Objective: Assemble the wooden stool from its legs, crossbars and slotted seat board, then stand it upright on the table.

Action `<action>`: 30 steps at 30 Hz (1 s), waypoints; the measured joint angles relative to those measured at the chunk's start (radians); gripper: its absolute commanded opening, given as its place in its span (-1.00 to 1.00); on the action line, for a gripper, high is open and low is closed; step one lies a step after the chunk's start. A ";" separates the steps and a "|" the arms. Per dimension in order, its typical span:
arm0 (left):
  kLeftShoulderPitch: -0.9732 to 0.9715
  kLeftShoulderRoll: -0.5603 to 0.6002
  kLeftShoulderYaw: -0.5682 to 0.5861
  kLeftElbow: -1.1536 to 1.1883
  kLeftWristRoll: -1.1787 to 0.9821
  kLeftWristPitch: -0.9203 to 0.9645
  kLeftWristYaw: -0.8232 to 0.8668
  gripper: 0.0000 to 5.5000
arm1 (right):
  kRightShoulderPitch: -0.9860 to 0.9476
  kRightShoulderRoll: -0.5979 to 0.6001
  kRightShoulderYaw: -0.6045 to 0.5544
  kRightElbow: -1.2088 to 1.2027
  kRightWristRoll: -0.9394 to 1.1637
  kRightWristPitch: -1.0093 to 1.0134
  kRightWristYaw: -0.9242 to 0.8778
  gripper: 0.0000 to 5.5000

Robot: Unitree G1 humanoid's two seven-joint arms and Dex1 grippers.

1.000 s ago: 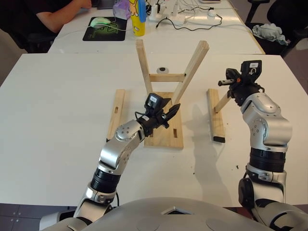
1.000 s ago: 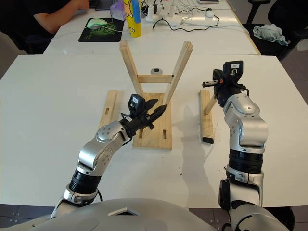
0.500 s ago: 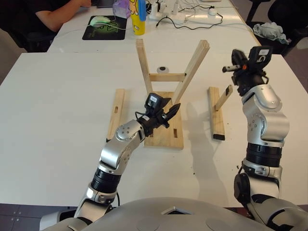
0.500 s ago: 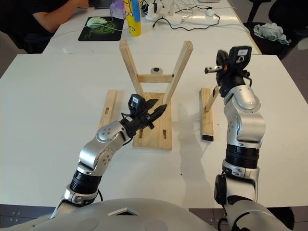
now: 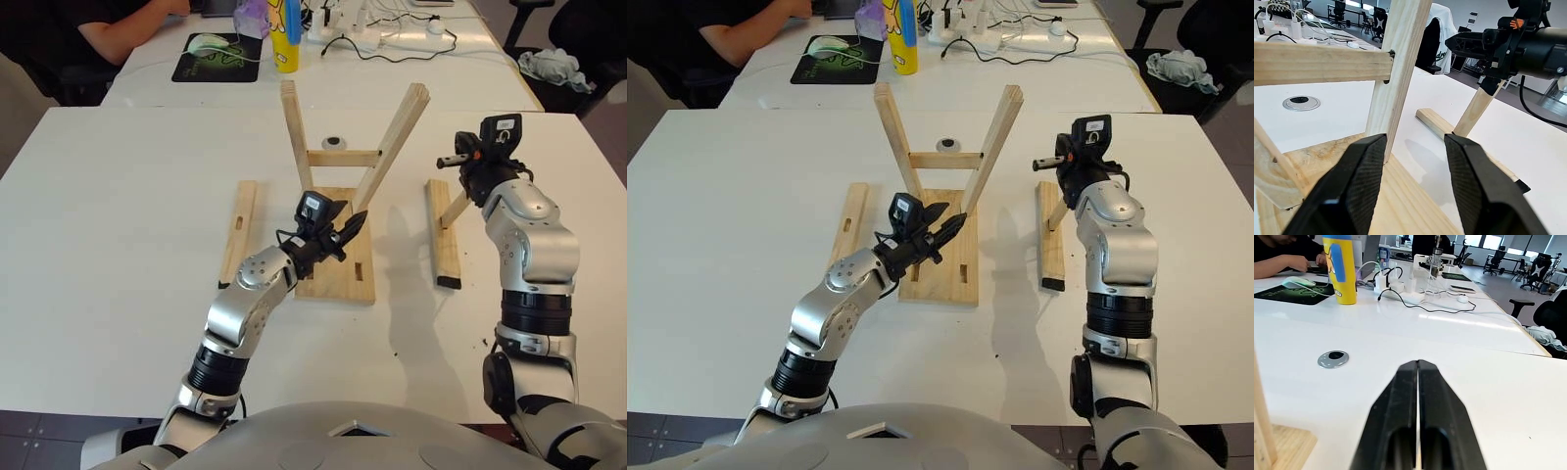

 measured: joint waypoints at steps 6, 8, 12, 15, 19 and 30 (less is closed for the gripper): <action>-0.007 -0.015 -0.019 0.026 0.000 -0.012 -0.003 -0.21 | 0.000 0.027 -0.005 -0.012 0.014 0.002 -0.003 -1.00; -0.010 -0.020 -0.022 0.035 0.001 -0.017 -0.003 -0.21 | -0.003 0.028 -0.007 -0.002 0.014 -0.014 -0.001 -1.00; -0.011 -0.023 -0.020 0.039 0.006 -0.033 -0.002 -0.21 | 0.020 0.040 -0.059 0.022 0.036 -0.184 0.040 -1.00; -0.007 -0.025 -0.020 0.042 0.013 -0.042 0.002 -0.21 | 0.023 0.005 -0.095 0.029 0.036 -0.302 0.088 -1.00; 0.015 -0.034 -0.020 0.042 0.019 -0.051 0.013 -0.21 | 0.032 -0.075 -0.143 0.056 0.005 -0.378 0.099 -1.00; 0.107 -0.051 -0.013 0.008 0.042 -0.090 0.116 -0.21 | 0.371 -0.265 -0.126 0.047 0.123 -0.137 0.455 -0.61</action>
